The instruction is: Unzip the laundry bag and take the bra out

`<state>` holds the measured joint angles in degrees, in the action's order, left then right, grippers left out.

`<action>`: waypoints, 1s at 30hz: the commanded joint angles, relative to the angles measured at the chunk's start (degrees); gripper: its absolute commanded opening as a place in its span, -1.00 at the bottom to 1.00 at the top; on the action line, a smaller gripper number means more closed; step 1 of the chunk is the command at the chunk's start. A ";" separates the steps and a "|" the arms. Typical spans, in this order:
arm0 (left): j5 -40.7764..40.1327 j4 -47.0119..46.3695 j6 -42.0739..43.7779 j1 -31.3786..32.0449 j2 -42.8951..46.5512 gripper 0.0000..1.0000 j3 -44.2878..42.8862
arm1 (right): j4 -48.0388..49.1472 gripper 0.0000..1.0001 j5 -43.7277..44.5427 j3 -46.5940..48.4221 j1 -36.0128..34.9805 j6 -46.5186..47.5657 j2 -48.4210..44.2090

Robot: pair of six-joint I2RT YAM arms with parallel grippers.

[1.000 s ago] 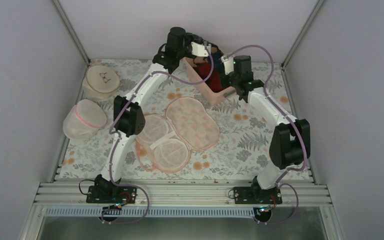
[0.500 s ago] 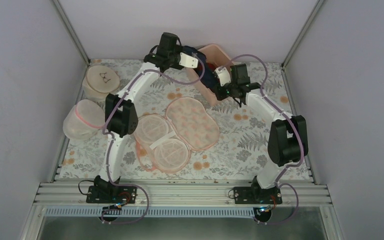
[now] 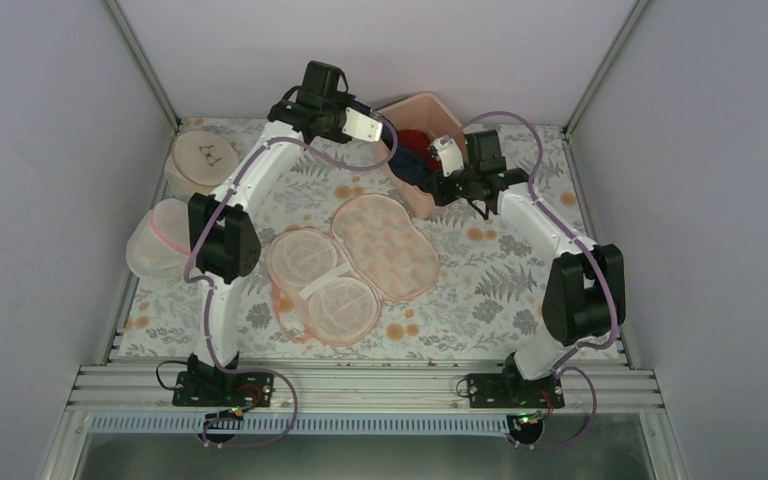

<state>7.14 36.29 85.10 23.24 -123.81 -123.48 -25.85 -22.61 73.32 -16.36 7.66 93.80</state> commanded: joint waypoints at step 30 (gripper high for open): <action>-2.83 -1.23 -2.22 6.80 -14.76 -0.95 -21.19 | -0.46 0.36 7.95 5.46 13.21 -16.23 1.94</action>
<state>5.10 36.73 82.96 29.76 -138.39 -144.09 -23.88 -22.39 75.94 -3.75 -9.39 96.66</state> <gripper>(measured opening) 0.037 0.637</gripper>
